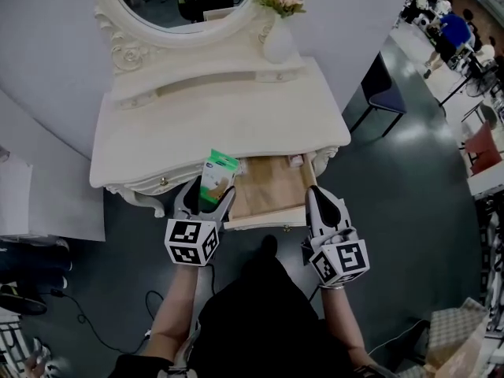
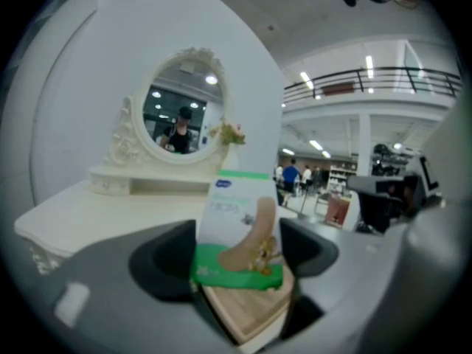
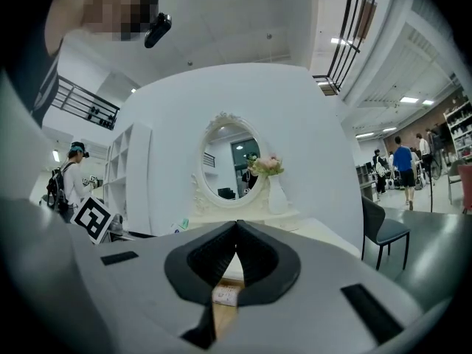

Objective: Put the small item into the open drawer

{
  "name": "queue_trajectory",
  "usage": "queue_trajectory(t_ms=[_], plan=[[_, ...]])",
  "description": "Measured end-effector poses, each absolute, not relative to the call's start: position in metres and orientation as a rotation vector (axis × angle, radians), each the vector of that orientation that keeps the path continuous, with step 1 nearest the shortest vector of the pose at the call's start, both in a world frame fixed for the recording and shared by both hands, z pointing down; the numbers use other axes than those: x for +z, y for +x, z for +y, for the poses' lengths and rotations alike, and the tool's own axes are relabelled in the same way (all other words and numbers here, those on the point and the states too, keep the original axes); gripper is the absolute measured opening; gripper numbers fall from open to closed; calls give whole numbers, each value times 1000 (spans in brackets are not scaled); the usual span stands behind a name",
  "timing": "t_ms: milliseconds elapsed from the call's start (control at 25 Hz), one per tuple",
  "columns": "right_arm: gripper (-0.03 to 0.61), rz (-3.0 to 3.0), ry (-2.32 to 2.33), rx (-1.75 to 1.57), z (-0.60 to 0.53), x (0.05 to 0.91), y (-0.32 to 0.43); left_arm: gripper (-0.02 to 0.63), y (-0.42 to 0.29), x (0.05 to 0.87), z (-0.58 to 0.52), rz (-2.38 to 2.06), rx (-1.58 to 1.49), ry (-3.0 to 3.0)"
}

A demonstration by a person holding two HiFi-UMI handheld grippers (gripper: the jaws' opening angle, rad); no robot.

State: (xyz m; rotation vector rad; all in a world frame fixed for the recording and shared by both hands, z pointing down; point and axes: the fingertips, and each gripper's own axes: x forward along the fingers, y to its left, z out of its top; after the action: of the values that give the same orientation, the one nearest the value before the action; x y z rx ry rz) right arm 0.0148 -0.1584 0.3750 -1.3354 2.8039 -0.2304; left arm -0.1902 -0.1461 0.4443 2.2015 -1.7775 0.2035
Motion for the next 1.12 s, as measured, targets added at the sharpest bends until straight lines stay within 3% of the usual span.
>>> queue_trajectory(t_ms=[520,1120], plan=[[-3,2736,-1476,-277,-200,390,54,359,-141,467,-204,-1600,294,2303],[-3,2665,-1596,-355,-231,409,98,359,-54,524,-240,-1223,611,2480]])
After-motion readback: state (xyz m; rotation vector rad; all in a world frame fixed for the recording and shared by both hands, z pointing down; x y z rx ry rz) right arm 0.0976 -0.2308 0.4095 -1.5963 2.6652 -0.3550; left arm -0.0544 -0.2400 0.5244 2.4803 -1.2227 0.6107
